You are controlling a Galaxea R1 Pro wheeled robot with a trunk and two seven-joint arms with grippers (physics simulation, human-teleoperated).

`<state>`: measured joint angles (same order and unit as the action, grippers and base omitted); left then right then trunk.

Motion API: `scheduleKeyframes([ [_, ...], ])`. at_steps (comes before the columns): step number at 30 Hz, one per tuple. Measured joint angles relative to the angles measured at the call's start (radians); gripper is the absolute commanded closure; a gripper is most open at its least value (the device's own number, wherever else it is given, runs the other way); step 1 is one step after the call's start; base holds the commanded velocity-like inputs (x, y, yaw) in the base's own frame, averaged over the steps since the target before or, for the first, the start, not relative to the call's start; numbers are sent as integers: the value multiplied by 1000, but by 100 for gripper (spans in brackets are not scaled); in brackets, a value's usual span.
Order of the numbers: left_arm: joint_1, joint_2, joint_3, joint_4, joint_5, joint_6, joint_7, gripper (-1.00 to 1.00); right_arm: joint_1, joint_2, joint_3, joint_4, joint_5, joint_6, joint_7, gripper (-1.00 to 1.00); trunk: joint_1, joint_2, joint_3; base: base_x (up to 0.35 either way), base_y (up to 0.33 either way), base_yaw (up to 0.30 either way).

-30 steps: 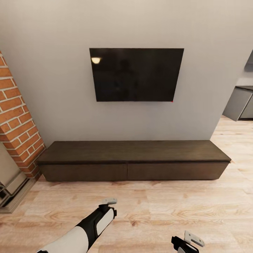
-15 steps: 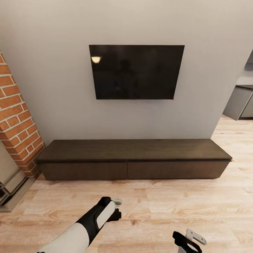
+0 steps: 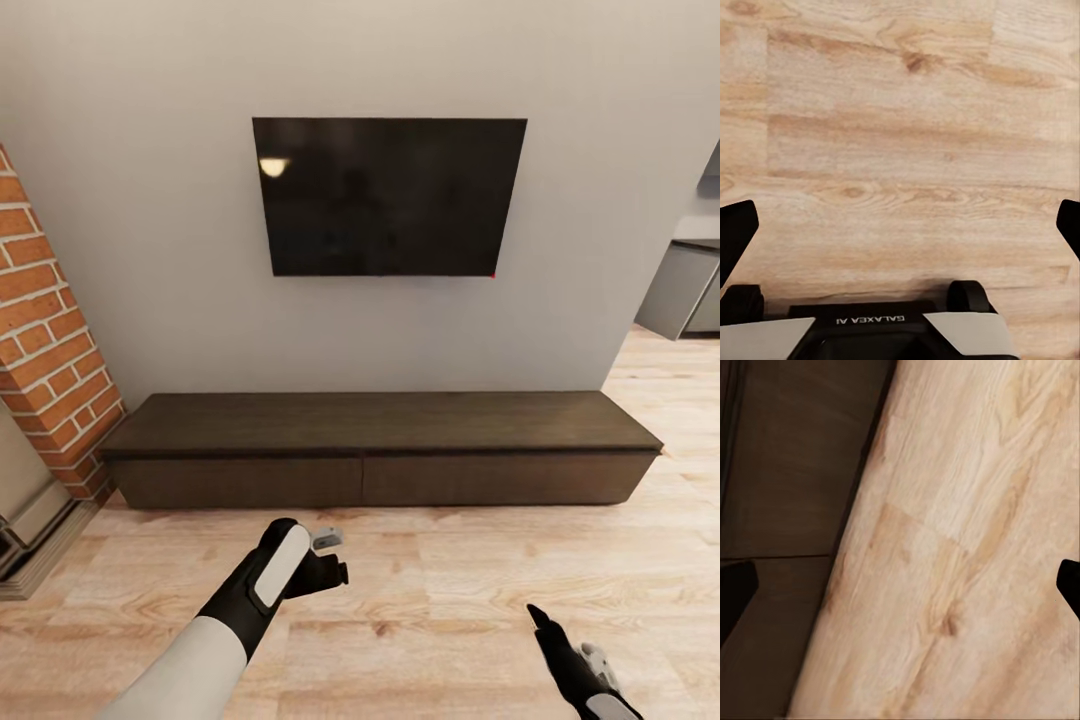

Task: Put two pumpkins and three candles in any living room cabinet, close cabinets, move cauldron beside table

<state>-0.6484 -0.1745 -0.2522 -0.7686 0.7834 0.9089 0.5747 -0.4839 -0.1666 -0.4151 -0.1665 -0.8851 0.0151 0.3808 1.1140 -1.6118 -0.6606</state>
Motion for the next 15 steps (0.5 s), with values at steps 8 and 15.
scheduleKeyframes([
  [8, 0, 0, 31, -7, 6, 9, -2, -100, -12, 58, -52, -105, -46, -6, 76, -100, 31, -56, -25, 0, 0, 0],
  [15, -1, 0, 74, -15, 57, 31, -2, -100, -11, 64, -94, -120, -225, 10, 159, -100, 58, -105, -47, 0, 0, 0],
])
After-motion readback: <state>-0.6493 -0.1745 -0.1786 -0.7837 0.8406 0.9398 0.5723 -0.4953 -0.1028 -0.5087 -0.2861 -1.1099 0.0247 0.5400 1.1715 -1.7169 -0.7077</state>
